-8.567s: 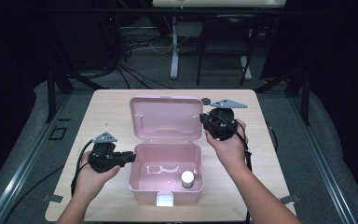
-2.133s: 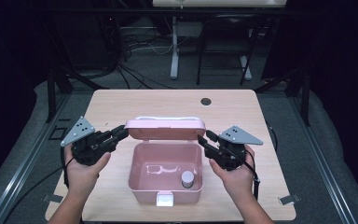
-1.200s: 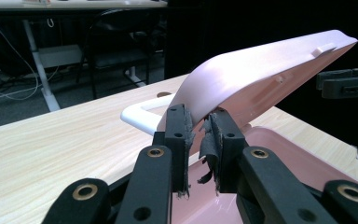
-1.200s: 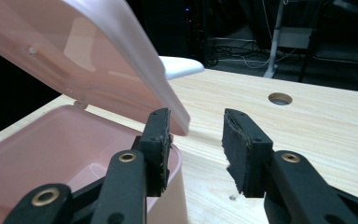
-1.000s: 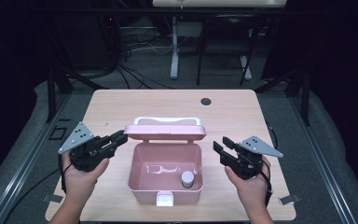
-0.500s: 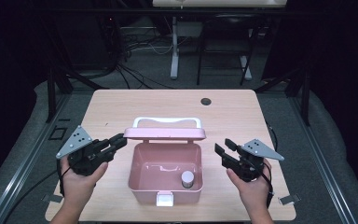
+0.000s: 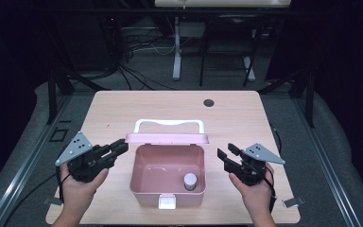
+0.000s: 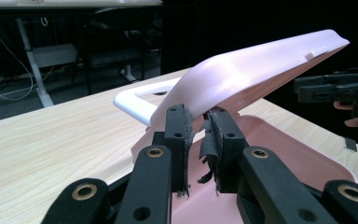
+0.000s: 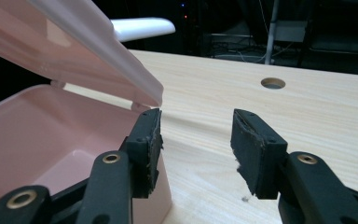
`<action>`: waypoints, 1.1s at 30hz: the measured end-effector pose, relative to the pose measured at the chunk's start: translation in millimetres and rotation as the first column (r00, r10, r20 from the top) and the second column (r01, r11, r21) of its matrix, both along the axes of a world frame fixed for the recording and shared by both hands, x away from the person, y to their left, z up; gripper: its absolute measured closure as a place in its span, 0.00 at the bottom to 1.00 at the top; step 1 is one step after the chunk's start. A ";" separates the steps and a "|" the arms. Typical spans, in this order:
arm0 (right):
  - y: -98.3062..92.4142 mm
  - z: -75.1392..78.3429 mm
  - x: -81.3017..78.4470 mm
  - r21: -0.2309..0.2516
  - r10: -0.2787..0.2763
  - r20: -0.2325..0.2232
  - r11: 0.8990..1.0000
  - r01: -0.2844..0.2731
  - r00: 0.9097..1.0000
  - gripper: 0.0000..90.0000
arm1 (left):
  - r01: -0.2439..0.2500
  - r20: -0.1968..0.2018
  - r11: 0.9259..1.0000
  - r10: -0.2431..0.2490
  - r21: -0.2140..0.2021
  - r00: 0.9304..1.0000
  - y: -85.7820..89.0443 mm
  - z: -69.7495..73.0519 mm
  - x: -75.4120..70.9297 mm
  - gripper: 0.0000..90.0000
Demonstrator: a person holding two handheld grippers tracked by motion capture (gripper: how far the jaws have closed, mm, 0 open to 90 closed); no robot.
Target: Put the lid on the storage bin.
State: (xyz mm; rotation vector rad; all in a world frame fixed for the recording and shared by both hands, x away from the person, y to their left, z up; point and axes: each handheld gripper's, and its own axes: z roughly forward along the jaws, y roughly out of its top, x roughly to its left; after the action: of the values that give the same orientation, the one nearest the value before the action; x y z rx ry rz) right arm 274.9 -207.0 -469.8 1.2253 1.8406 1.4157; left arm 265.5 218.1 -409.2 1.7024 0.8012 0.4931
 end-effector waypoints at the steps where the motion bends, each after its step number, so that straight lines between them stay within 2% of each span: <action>1: 0.1 -1.3 0.3 -0.009 0.001 0.000 1.000 -0.001 1.000 0.59 | 0.001 0.000 1.000 -0.001 0.001 1.000 0.1 -0.3 -0.6 0.88; 13: 2.8 -12.9 1.5 -0.051 0.009 -0.009 0.999 -0.009 1.000 0.55 | 0.012 -0.003 1.000 -0.012 -0.005 1.000 2.2 -5.9 -8.5 0.87; 22: 3.9 -16.3 3.0 -0.083 0.009 -0.037 0.996 -0.012 0.999 0.54 | 0.019 0.007 1.000 -0.019 -0.005 1.000 3.3 -6.8 -15.0 0.87; 25: 3.6 -17.7 3.3 -0.087 0.007 -0.028 0.996 -0.010 1.000 0.54 | 0.021 0.001 1.000 -0.021 -0.014 1.000 3.3 -9.2 -15.8 0.87; 30: 2.0 -20.0 3.9 -0.083 -0.002 -0.027 0.997 0.000 1.000 0.52 | 0.025 -0.002 1.000 -0.025 -0.007 1.000 4.1 -11.8 -18.6 0.87; 33: 1.6 -20.4 4.0 -0.098 -0.001 -0.017 0.995 -0.001 1.000 0.52 | 0.026 -0.003 1.000 -0.026 -0.004 1.000 4.3 -13.3 -20.1 0.86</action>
State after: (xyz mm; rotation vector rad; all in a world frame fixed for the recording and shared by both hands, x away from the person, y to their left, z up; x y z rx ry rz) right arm 278.9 -205.4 -490.2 1.1922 1.8979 1.3021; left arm 245.5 222.4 -422.5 1.7086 0.7807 0.4713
